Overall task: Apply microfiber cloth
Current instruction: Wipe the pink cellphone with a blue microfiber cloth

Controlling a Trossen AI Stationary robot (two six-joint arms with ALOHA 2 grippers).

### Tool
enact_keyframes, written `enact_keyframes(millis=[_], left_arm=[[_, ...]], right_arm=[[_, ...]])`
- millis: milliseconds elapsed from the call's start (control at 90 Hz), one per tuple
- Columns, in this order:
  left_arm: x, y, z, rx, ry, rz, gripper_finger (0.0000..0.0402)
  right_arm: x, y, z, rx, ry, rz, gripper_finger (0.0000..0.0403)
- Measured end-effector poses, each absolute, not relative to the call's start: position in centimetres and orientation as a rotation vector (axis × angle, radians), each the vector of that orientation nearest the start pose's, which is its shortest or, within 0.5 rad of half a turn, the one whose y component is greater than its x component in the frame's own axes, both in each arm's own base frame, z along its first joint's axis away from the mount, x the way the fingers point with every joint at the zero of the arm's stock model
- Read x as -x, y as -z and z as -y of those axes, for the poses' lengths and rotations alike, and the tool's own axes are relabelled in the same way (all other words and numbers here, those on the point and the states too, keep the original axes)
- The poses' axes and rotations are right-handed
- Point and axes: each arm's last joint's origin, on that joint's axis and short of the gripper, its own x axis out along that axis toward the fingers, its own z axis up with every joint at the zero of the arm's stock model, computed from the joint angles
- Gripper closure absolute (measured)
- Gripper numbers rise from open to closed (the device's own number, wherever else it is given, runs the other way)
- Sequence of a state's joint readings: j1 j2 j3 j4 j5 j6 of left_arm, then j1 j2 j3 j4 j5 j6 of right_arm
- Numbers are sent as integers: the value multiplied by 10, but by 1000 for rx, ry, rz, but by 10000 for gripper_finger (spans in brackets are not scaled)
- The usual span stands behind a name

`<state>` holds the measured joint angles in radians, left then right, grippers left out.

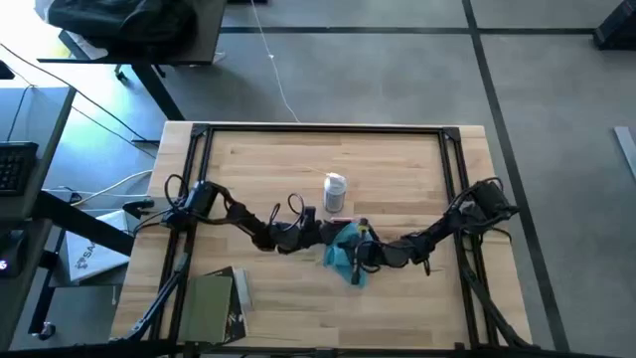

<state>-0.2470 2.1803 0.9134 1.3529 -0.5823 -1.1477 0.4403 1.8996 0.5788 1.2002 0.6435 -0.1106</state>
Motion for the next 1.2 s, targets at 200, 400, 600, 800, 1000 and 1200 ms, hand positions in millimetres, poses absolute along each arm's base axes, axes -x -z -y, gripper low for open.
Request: enact_keyframes(millis=[200, 400, 600, 800, 1000, 1200], left_arm=[[-386, -113, 81, 1177, -249, 267, 376], [-386, -114, 82, 1183, -243, 272, 376], [-385, -113, 82, 1179, -283, 288, 376], [-385, -111, 78, 1185, -368, 319, 376], [-385, -113, 74, 1193, -378, 349, 376], [-385, -113, 73, 1234, -395, 385, 376]], right_arm=[[-260, -126, -111, 191, 338, -125, 403], [-249, -136, -105, 181, 331, -106, 403], [-268, -141, -109, 167, 246, -142, 403], [-293, -148, -112, 166, 254, -270, 403], [-302, -145, -117, 158, 210, -272, 403], [-305, -133, -124, 113, 126, -259, 403]])
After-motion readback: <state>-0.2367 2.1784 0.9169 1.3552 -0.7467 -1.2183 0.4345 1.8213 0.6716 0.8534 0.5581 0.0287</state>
